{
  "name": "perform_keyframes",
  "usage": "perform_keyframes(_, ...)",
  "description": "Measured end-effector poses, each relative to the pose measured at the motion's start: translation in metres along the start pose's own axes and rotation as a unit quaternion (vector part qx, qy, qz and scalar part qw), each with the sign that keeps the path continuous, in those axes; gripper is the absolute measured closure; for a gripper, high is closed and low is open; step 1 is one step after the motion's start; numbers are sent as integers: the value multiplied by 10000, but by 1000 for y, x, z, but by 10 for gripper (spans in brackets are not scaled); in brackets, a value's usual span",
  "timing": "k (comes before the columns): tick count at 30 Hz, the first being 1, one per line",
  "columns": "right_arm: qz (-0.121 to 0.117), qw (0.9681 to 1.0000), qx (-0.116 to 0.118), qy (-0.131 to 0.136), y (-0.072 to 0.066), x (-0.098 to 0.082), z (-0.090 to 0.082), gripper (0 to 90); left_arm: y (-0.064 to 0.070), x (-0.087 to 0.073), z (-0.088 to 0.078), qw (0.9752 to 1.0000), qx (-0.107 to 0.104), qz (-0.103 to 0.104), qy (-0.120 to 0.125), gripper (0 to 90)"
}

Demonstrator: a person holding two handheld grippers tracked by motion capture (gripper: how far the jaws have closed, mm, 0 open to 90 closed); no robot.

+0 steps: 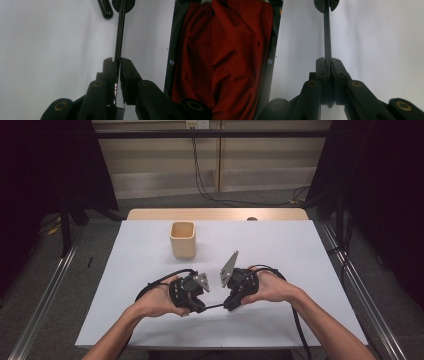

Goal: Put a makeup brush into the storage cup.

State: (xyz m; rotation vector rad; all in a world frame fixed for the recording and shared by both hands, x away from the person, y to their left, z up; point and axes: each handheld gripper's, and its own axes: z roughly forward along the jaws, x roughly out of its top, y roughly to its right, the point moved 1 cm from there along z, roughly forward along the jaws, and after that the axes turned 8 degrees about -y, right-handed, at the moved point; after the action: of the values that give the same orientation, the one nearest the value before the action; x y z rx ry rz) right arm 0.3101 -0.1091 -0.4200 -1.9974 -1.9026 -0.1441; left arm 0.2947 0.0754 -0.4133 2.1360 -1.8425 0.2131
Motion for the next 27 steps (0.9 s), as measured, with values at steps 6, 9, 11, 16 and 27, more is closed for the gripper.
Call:
perform_keyframes(6, 51, 10000, 33, -10, -2, -2, -1, 863, -1, -2, 0, 9998, -16, -54, 187, 776)
perform_keyframes(9, 10, 10000, 15, 25, -2, -2, -2, 863, -1, -3, 0, 9993, 112, -112, 341, 716)
perform_keyframes(11, 16, 10000, 44, 54, -2, -3, -2, 863, -2, -5, -1, 9985, 182, -192, 471, 648)
perform_keyframes(16, 121, 9998, 31, 124, -2, -6, -2, 863, -4, -16, 1, 9943, 356, -538, 846, 504)
perform_keyframes(27, 234, 9992, -79, 299, -2, -13, -5, 863, -5, -33, -1, 9826, 795, -1050, 1307, 193)
